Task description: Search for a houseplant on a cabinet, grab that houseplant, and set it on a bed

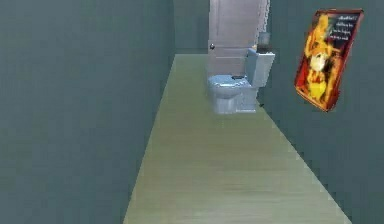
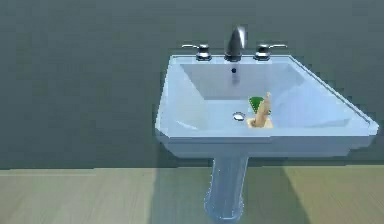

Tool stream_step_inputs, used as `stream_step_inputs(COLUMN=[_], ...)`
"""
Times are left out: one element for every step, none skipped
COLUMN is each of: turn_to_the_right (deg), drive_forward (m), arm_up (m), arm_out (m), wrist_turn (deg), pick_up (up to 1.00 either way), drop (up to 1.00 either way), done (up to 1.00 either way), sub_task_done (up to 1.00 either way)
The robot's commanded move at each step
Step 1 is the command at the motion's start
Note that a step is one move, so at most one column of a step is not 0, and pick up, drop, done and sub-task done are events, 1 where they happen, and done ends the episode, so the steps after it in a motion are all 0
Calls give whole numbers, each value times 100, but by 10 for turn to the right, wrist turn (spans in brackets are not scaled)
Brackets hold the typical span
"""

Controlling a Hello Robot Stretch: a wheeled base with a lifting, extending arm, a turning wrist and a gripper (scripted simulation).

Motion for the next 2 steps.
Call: stream_step_inputs(turn_to_the_right=[0,0], drive_forward=[100,100], arm_up=[0,0], arm_out=[0,0], wrist_turn=[0,0], pick_up=[0,0], drop=[0,0], done=[0,0], sub_task_done=[0,0])
